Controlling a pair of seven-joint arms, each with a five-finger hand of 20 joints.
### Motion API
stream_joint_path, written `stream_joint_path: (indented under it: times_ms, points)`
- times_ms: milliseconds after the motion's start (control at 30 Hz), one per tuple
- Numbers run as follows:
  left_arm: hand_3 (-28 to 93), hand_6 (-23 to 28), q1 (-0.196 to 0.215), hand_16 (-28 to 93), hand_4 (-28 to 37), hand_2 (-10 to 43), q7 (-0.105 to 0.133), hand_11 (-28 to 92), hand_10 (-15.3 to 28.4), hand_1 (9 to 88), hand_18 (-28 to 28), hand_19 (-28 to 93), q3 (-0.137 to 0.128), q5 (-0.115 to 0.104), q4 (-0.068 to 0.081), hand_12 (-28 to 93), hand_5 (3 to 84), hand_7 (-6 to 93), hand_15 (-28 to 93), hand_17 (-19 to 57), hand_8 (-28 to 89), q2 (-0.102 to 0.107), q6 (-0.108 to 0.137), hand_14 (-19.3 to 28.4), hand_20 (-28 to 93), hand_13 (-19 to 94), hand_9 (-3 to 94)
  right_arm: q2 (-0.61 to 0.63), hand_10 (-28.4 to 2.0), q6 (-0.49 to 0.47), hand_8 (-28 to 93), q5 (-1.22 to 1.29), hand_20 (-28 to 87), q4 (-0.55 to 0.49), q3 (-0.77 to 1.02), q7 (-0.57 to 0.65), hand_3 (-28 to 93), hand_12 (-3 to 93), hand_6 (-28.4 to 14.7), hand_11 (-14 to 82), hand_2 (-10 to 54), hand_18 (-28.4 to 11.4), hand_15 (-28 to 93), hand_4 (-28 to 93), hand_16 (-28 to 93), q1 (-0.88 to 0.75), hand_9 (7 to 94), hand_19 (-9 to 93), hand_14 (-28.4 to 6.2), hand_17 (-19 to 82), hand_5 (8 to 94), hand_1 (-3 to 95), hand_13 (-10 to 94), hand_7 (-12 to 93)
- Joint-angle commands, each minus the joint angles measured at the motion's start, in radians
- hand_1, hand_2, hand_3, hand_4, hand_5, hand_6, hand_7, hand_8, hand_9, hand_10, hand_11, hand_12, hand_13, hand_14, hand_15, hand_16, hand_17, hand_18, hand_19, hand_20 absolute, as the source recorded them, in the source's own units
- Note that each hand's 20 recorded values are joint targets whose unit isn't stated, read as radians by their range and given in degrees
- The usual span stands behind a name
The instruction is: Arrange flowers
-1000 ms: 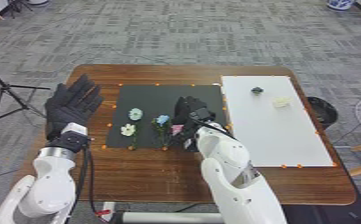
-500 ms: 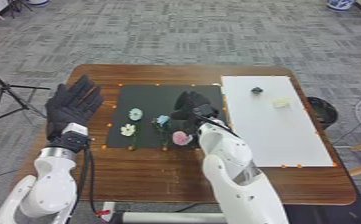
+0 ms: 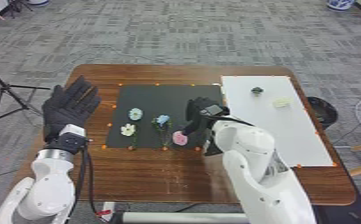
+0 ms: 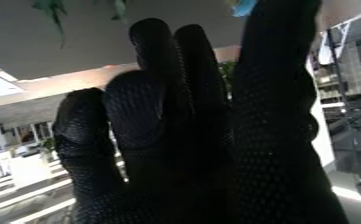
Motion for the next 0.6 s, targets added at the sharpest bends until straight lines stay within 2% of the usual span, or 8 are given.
stream_joint_path:
  times_ms: [33, 233, 333, 367, 400, 467, 500, 600]
  points:
    - [71, 7.5, 0.001, -3, -28.3, 15.4, -0.015, 19, 13.3, 25.2, 14.8, 35, 0.004, 0.011, -0.004, 8, 44.2, 12.0, 23, -7.2, -9, -0.006, -0.004, 15.0, 9, 27, 35.2, -0.003, -12.7, 0.039, -10, -0.038, 47, 0.010, -0.029, -0.022, -6, 29.8, -1.8, 34.1, -9.5, -20.1, 75, -9, 39, -0.038, 66.4, 85, -10.5, 36, 69.5, 73.1, 62, 16]
    - [70, 7.6, 0.000, -3, -28.3, 15.4, -0.019, 19, 13.3, 25.2, 14.7, 35, 0.003, 0.017, -0.004, 9, 44.2, 12.0, 23, -7.1, -9, -0.008, -0.006, 14.9, 9, 27, 35.1, -0.011, -13.0, 0.046, -10, -0.048, 47, 0.027, -0.046, -0.022, -2, 32.9, -1.2, 40.6, -9.5, -20.8, 75, -10, 40, -0.048, 68.0, 86, -10.6, 37, 74.0, 72.1, 64, 17]
    - [70, 7.6, -0.002, -3, -28.3, 15.4, -0.020, 19, 13.3, 25.2, 14.7, 35, 0.005, 0.017, -0.003, 8, 44.2, 12.0, 23, -7.2, -9, -0.009, -0.007, 14.9, 9, 27, 35.2, -0.012, -13.0, 0.074, -11, -0.063, 46, 0.034, -0.053, -0.031, 5, 33.0, -0.9, 41.9, -9.5, -21.4, 75, -13, 41, -0.053, 68.9, 86, -10.9, 38, 75.9, 71.0, 65, 18]
    - [71, 7.6, -0.003, -3, -28.3, 15.4, -0.022, 19, 13.3, 25.2, 14.7, 35, 0.005, 0.018, -0.003, 8, 44.2, 12.0, 23, -7.1, -9, -0.011, -0.007, 14.9, 9, 27, 35.2, -0.012, -13.0, 0.084, -8, -0.073, 45, 0.039, -0.056, -0.038, 9, 32.8, -1.0, 42.2, -9.5, -21.7, 75, -16, 41, -0.052, 69.6, 87, -10.9, 38, 76.2, 70.5, 65, 18]
    - [71, 7.6, -0.003, -3, -28.3, 15.4, -0.023, 19, 13.3, 25.2, 14.7, 35, 0.006, 0.018, -0.003, 8, 44.2, 12.1, 23, -7.2, -9, -0.011, -0.006, 14.9, 9, 27, 35.2, -0.013, -13.1, 0.091, -1, -0.084, 44, 0.042, -0.055, -0.053, 20, 32.5, -1.3, 42.6, -9.5, -22.4, 74, -23, 40, -0.053, 70.4, 87, -11.0, 39, 76.8, 68.4, 66, 19]
    - [71, 7.6, -0.003, -3, -28.3, 15.4, -0.022, 19, 13.4, 25.2, 14.7, 35, 0.007, 0.016, -0.004, 9, 44.2, 12.0, 23, -7.1, -9, -0.012, -0.007, 14.9, 9, 27, 35.2, -0.014, -12.9, 0.114, 2, -0.119, 43, 0.049, -0.056, -0.072, 45, 34.1, -1.5, 41.9, -9.5, -22.6, 74, -27, 40, -0.057, 70.9, 87, -11.0, 39, 77.4, 57.9, 66, 19]
    - [71, 7.6, -0.002, -3, -28.3, 15.4, -0.021, 19, 13.4, 25.1, 14.7, 35, 0.007, 0.017, -0.005, 9, 44.2, 12.0, 23, -7.1, -9, -0.012, -0.007, 14.9, 9, 27, 35.2, -0.015, -12.5, 0.126, 3, -0.126, 43, 0.054, -0.057, -0.076, 53, 37.8, -1.7, 39.5, -9.5, -22.7, 74, -28, 40, -0.058, 71.8, 87, -11.0, 39, 77.8, 55.4, 67, 19]
    - [71, 7.6, -0.002, -3, -28.3, 15.4, -0.018, 19, 13.4, 25.1, 14.7, 35, 0.007, 0.014, -0.004, 8, 44.2, 12.0, 23, -7.1, -9, -0.011, -0.007, 14.9, 9, 27, 35.2, -0.015, -11.3, 0.152, 4, -0.097, 42, 0.058, -0.057, -0.056, 61, 47.5, -1.4, 31.0, -9.5, -22.7, 74, -28, 40, -0.060, 76.7, 88, -10.7, 40, 79.8, 56.2, 68, 21]
